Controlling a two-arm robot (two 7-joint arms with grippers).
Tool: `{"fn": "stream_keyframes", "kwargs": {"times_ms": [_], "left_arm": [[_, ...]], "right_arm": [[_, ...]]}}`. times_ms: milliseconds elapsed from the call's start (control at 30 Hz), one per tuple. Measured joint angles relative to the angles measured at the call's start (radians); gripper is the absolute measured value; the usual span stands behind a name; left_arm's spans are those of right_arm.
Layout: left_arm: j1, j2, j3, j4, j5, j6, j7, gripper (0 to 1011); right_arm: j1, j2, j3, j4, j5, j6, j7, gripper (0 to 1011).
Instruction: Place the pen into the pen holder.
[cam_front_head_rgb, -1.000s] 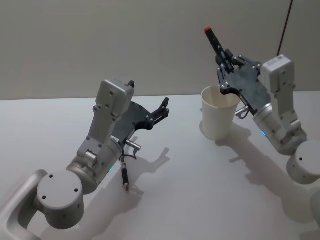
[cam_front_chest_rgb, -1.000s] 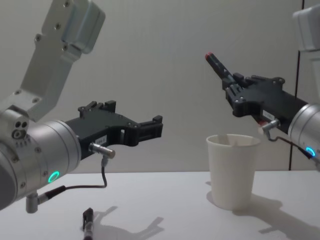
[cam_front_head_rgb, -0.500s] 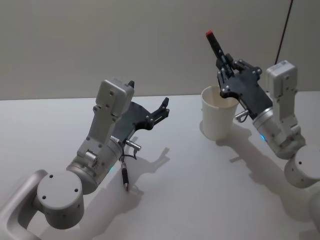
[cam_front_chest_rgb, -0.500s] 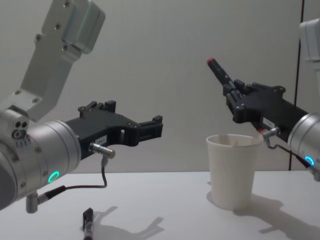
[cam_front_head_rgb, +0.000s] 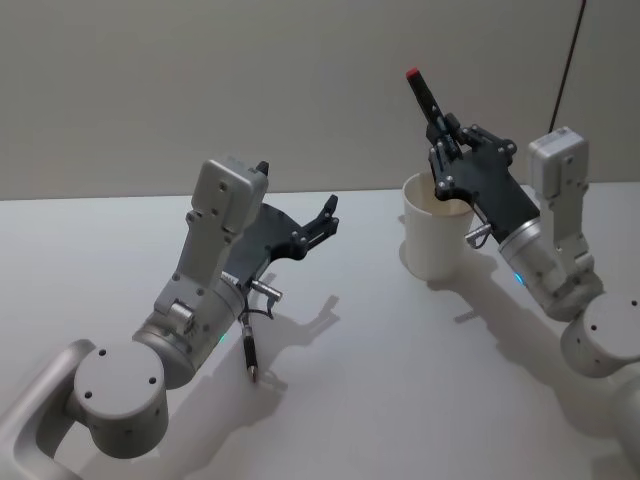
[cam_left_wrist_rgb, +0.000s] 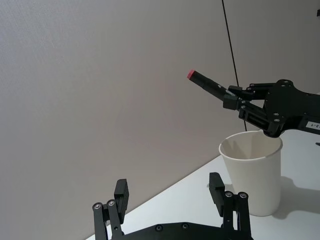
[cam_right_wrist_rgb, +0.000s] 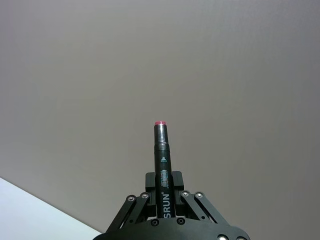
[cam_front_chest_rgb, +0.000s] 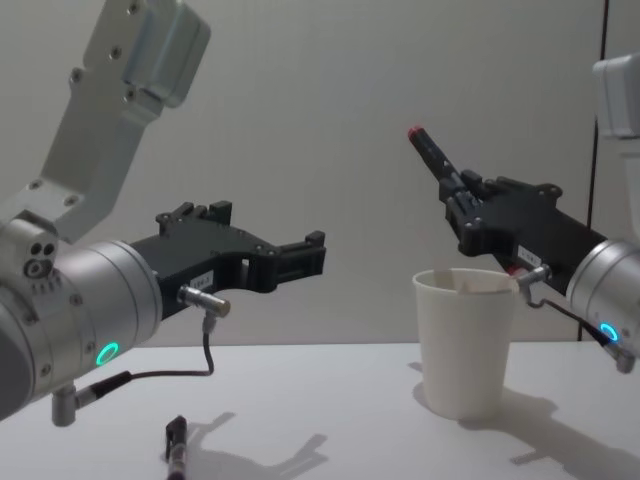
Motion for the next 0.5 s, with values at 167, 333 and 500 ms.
{"fn": "stream_keyframes", "kwargs": {"times_ms": [167, 333, 500], "left_arm": [[0.000, 0.000, 0.000, 0.000, 0.000, 0.000, 0.000, 1001], [0.000, 0.000, 0.000, 0.000, 0.000, 0.000, 0.000, 1001], [0.000, 0.000, 0.000, 0.000, 0.000, 0.000, 0.000, 1001]], "right_arm": [[0.004, -0.002, -0.002, 0.010, 0.001, -0.006, 0.000, 183], [0.007, -0.003, -0.002, 0.015, 0.002, -0.007, 0.000, 218], [0.009, -0.004, -0.003, 0.020, 0.002, -0.010, 0.000, 407]]}}
